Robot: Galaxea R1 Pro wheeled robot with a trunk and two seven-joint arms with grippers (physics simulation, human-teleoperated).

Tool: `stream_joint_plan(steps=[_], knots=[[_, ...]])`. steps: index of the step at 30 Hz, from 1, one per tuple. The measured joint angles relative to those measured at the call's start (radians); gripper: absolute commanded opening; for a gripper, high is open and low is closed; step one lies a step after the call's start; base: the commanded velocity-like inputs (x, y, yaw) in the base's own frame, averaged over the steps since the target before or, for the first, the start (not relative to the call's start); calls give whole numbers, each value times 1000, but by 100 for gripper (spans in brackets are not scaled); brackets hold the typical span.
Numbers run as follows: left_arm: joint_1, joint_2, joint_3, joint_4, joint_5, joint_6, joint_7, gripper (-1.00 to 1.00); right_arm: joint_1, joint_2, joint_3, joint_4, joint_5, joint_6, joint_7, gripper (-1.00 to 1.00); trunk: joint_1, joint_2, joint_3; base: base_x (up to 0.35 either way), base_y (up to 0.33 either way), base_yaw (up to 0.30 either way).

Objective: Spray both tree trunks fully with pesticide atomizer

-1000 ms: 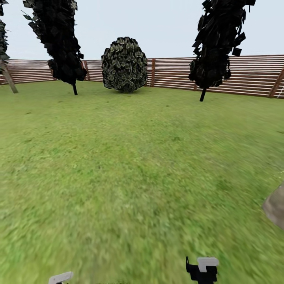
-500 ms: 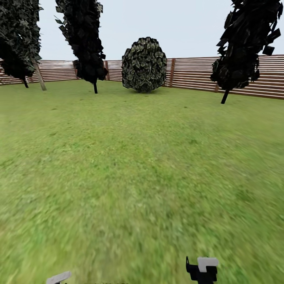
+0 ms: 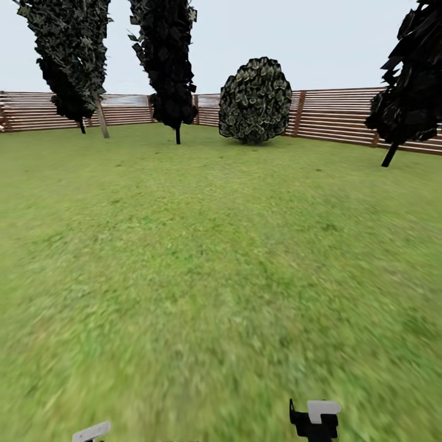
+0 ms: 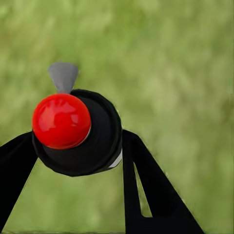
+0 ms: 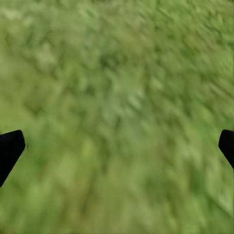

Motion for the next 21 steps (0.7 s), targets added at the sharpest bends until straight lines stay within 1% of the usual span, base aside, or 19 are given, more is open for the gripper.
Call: stream_joint_plan(steps=[21], knots=[[6, 0, 0, 0, -1, 0, 0, -100, 0, 0, 0, 0, 1, 0, 0, 100, 0, 0, 0, 0, 0, 284]])
